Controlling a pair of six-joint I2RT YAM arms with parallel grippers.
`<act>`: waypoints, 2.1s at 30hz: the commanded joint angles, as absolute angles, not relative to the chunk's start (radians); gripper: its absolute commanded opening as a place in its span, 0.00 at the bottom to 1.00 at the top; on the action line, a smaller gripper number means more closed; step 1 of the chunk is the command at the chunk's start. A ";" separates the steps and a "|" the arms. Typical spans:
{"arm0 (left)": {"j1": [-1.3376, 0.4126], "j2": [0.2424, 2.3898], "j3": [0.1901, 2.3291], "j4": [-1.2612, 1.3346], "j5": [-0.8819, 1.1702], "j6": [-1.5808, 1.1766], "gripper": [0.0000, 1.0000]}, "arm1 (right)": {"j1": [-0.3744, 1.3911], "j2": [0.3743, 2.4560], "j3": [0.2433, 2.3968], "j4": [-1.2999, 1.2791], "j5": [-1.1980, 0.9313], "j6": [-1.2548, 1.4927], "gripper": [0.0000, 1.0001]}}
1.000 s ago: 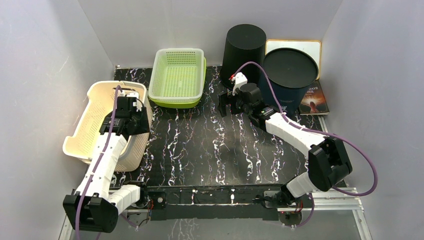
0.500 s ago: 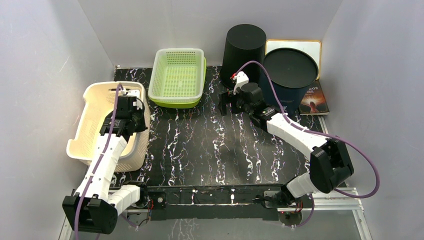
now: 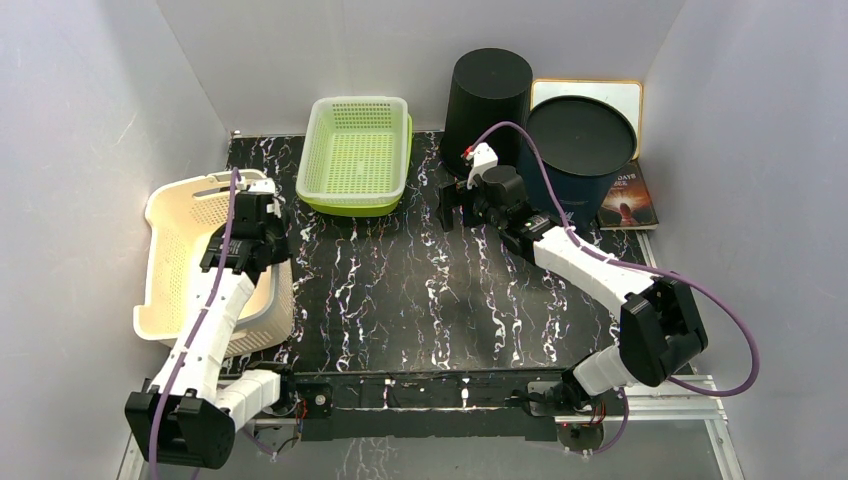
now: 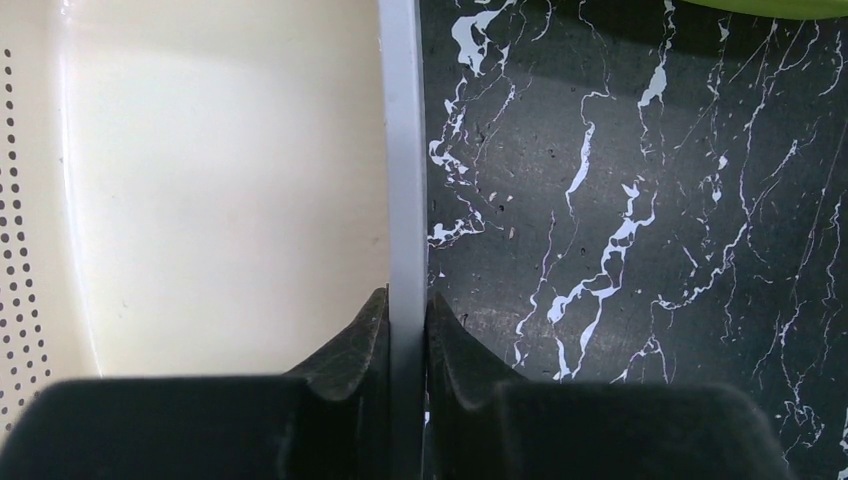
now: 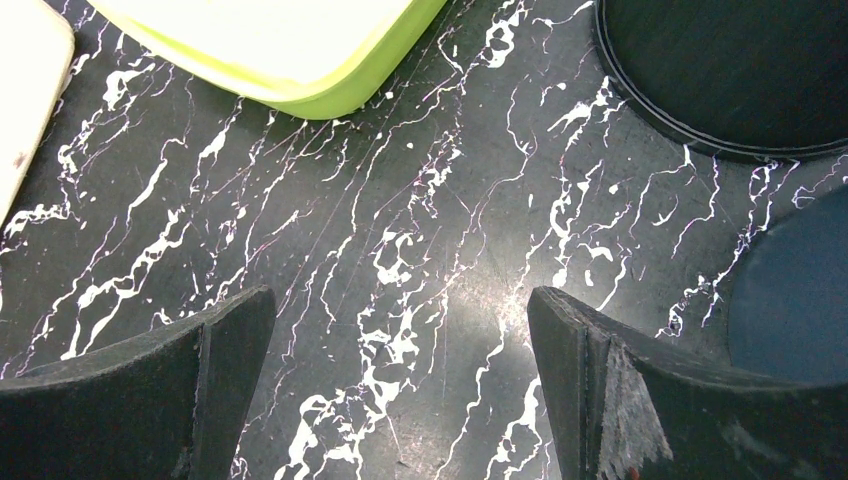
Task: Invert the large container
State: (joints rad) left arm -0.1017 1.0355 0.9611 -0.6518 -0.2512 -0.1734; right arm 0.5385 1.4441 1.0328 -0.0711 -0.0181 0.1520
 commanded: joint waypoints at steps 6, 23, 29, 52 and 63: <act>-0.109 1.093 0.941 -0.688 -0.304 -0.181 0.47 | 0.533 1.402 1.023 -0.001 -0.006 0.147 0.98; -0.109 1.006 1.053 -0.698 -0.324 -0.151 0.00 | 0.525 1.407 1.013 0.011 0.005 0.152 0.98; -0.109 0.999 1.369 -0.785 -0.246 -0.184 0.00 | 0.523 1.406 1.016 0.016 0.001 0.160 0.98; -0.109 0.942 1.579 -0.664 0.372 -0.456 0.00 | 0.473 1.323 1.091 -0.055 0.021 0.176 0.98; -0.109 0.860 1.314 -0.229 0.723 -0.808 0.00 | 0.350 1.283 1.244 -0.123 -0.002 0.184 0.98</act>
State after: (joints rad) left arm -0.1085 0.8948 1.3556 -0.5613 0.5308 -0.6544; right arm 0.4068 1.3243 1.1213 -0.1368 0.0017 0.1711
